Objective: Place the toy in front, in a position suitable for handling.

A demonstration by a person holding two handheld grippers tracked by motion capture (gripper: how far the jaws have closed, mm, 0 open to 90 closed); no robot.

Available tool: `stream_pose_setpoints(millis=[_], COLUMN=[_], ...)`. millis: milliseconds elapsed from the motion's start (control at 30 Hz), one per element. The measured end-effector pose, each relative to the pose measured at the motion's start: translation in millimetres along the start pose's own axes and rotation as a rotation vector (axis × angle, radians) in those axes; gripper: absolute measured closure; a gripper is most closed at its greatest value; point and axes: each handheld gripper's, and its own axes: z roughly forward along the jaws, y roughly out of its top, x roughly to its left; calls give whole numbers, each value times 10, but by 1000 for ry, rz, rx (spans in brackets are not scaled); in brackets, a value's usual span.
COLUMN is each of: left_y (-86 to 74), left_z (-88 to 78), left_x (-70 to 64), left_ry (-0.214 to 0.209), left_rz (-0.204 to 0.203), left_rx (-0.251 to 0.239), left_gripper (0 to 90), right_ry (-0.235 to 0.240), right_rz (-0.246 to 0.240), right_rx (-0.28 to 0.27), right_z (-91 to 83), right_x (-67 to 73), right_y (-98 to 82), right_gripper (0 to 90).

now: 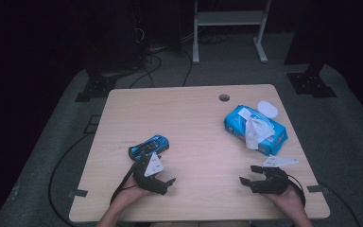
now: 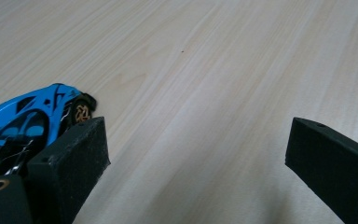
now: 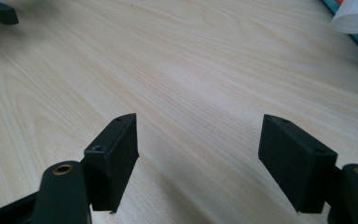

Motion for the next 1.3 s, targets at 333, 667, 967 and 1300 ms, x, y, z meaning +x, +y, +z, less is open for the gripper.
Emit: stream_pose_setpoints(millis=[333,667,967,1300], left_y=[51,105,102,207], left_z=[-79,-164,-170,-3], left_x=[106,478,811,1001], left_ry=[46,91,52,-21], left_rz=[-4,-16,-11,50], left_rx=[-16,4,106,233], left_gripper=[52,35,37,42], right_ry=[-10,-2,8,18], right_rz=[5,-18,-27,-31], right_rx=[-7,7,26,22], right_z=[-8,12,51,39], right_x=[19,110,140,166], right_y=[16,37,50,66], right_gripper=[275,275,275,275])
